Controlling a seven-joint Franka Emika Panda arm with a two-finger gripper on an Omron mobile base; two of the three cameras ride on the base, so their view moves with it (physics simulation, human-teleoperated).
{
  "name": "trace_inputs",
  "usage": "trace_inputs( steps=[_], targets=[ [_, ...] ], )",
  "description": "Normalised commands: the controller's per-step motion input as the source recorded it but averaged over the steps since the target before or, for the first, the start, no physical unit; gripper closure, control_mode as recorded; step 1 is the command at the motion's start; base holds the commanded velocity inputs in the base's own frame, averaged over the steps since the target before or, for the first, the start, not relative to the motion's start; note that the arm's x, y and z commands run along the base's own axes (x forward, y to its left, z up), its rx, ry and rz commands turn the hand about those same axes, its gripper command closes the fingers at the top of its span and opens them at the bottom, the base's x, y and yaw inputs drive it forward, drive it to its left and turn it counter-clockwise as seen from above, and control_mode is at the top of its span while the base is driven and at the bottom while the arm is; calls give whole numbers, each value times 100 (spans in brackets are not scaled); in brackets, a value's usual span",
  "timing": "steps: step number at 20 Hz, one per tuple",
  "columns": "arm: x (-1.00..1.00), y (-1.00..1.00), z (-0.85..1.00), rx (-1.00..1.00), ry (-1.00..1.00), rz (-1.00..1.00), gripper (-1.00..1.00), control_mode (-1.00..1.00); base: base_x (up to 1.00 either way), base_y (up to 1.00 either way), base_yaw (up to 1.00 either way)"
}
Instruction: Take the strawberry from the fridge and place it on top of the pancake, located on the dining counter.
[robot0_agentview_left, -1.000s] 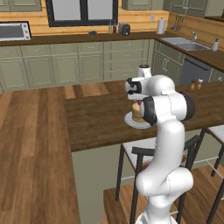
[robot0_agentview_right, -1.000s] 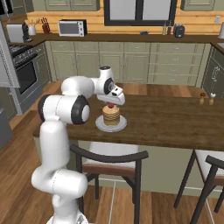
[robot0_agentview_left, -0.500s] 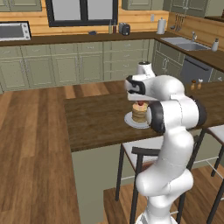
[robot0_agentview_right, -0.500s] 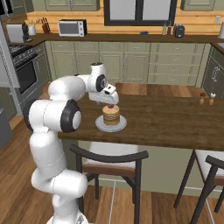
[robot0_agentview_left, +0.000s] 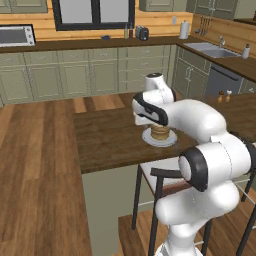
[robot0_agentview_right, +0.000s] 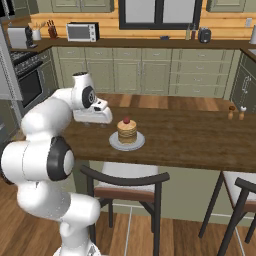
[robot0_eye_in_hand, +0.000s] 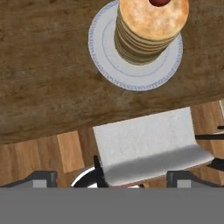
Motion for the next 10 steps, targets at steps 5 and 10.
trace_inputs(
  steps=[5,10],
  targets=[
    [-100,55,56,0,1,22,-100,-100,0,0,0],
    [-99,13,31,0,-2,12,-100,-100,0,0,0]
  ],
)
